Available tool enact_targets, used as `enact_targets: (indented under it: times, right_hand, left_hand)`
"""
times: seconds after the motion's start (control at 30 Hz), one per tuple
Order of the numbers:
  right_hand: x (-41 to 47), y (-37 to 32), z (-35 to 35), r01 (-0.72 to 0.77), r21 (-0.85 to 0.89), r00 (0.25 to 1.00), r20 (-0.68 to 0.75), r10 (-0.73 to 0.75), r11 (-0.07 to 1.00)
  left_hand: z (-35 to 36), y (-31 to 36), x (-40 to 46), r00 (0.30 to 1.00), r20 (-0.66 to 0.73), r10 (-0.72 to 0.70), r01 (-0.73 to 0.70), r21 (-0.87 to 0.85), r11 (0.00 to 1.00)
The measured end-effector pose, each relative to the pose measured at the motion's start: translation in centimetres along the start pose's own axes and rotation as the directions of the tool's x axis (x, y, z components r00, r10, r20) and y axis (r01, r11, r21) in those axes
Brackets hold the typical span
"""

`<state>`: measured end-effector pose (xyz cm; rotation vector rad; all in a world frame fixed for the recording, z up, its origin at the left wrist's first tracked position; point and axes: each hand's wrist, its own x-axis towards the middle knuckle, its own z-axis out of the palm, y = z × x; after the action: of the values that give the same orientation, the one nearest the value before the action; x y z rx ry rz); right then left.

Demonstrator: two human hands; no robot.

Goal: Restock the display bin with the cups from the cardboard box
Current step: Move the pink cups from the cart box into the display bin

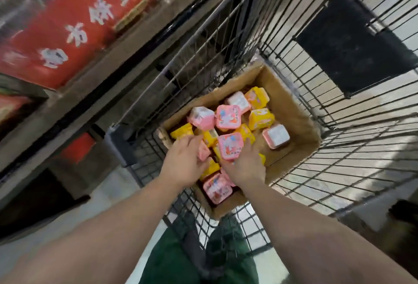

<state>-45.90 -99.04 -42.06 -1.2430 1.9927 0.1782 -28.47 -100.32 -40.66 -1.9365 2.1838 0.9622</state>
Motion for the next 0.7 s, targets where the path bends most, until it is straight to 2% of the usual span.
enact_targets:
  times: [0.2, 0.3, 0.37, 0.43, 0.53, 0.63, 0.7]
  right_hand:
    - [1.7, -1.4, 2.2, -0.149, 0.052, 0.980, -0.122, 0.155, 0.987]
    - [2.1, -1.2, 2.1, -0.147, 0.089, 0.982, -0.103, 0.156, 0.985]
    - [2.0, -0.7, 1.7, -0.034, 0.140, 0.992, -0.117, 0.050, 0.990]
    - [1.6, 0.0, 1.1, 0.154, 0.137, 0.983, -0.118, -0.138, 0.979]
    - [0.6, 0.5, 0.2, 0.407, 0.048, 0.913, -0.031, -0.406, 0.912]
    - [-0.7, 0.1, -1.0, 0.520, 0.021, 0.853, 0.046, -0.520, 0.854]
    - [-1.5, -0.2, -1.6, 0.545, 0.047, 0.836, 0.047, -0.547, 0.837]
  left_hand:
    - [1.1, -0.9, 0.6, 0.999, -0.045, 0.023, -0.023, 0.001, 1.000]
    - [0.6, -1.0, 1.2, 1.000, -0.021, 0.023, -0.023, 0.006, 1.000]
    - [0.2, -0.9, 1.7, 1.000, -0.004, 0.029, -0.029, 0.001, 1.000]
    - [-0.3, -0.6, 1.9, 0.999, 0.020, 0.043, -0.042, -0.021, 0.999]
    - [-1.2, 0.2, 2.0, 0.983, 0.135, 0.122, -0.126, 0.021, 0.992]
    - [-1.8, 0.9, 1.8, 0.948, 0.237, 0.211, -0.237, 0.085, 0.968]
    - [-1.8, 0.9, 1.4, 0.944, 0.228, 0.239, -0.267, 0.102, 0.958]
